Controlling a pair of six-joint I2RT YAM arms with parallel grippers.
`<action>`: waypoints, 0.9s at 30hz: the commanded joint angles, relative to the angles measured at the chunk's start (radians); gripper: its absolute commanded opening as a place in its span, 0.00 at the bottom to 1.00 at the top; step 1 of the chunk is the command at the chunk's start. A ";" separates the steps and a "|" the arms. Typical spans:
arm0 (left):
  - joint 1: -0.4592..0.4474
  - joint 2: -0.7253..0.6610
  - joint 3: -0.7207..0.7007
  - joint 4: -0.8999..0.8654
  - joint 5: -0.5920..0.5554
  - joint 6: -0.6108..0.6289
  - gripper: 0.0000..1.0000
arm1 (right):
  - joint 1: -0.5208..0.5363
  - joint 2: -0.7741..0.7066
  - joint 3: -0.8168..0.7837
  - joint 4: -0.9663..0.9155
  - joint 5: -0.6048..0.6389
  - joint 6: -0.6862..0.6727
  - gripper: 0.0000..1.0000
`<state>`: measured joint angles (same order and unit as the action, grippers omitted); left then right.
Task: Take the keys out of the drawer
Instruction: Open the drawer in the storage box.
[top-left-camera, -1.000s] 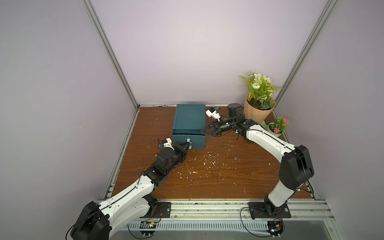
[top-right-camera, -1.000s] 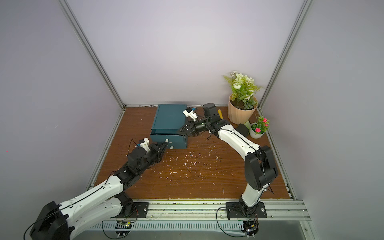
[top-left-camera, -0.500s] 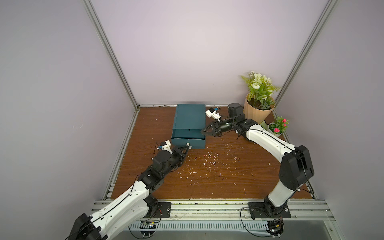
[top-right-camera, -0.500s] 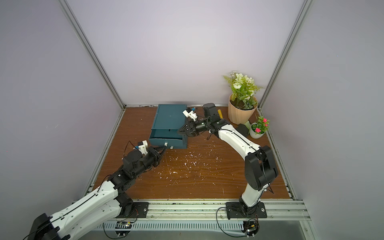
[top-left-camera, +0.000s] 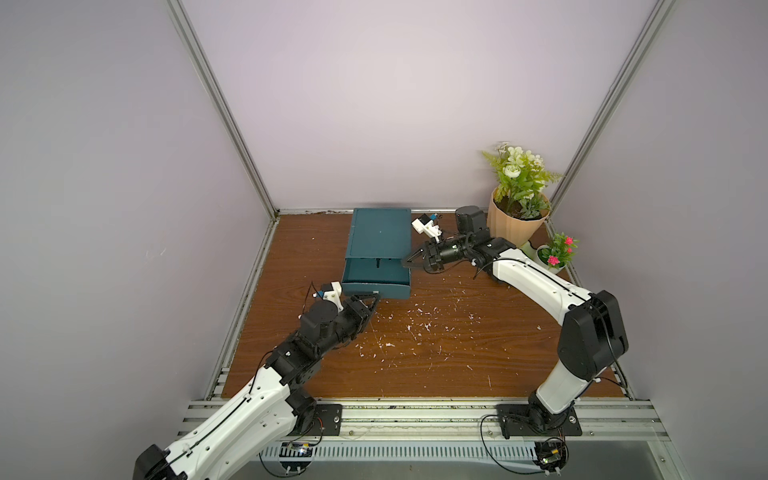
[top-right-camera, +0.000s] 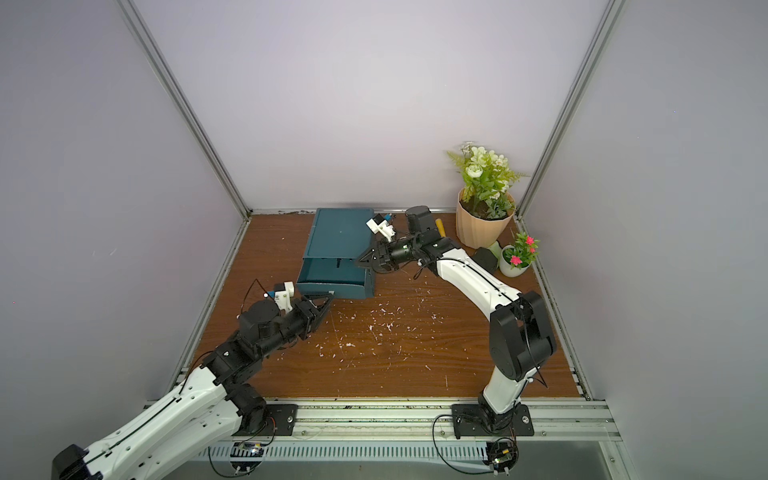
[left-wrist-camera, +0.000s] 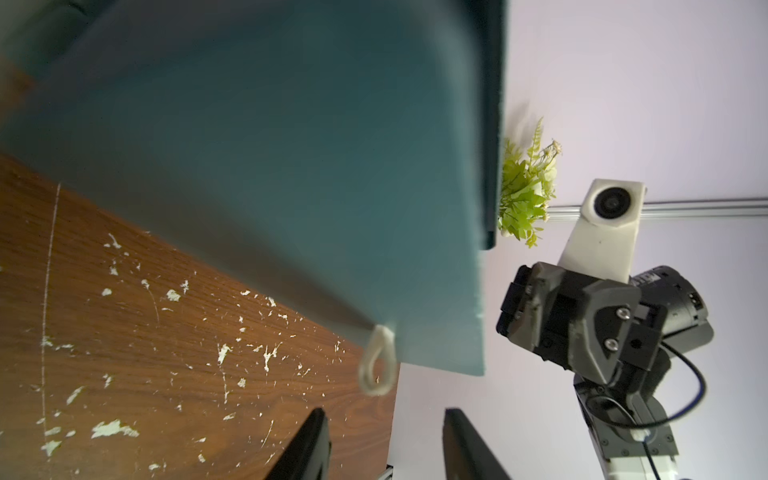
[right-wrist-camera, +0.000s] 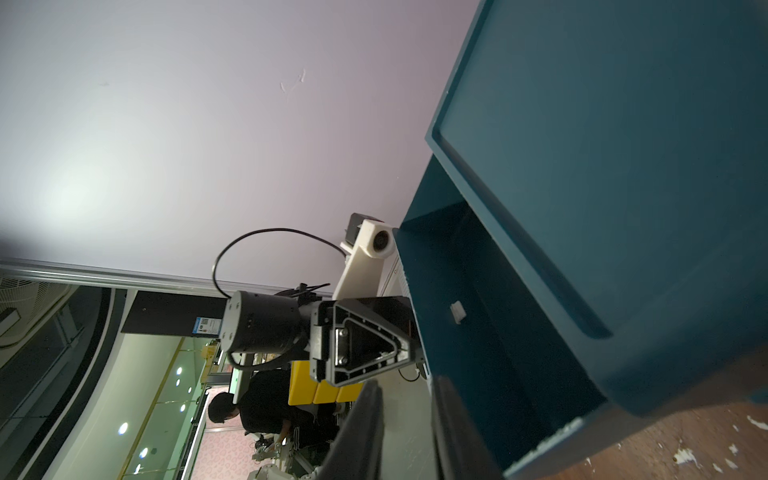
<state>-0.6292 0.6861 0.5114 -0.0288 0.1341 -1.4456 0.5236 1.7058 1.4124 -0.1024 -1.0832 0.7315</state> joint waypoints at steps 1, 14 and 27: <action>-0.009 0.004 0.102 -0.096 0.004 0.083 0.48 | 0.001 -0.053 0.058 -0.041 0.048 -0.078 0.27; -0.009 0.124 0.155 -0.039 -0.144 -0.058 0.56 | 0.001 -0.092 0.058 -0.067 0.125 -0.132 0.28; -0.009 0.138 0.212 -0.280 -0.273 -0.253 0.61 | 0.001 -0.146 0.009 -0.090 0.173 -0.127 0.29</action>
<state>-0.6292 0.8215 0.6781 -0.1875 -0.0826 -1.6470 0.5236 1.5715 1.4124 -0.1822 -0.9379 0.6155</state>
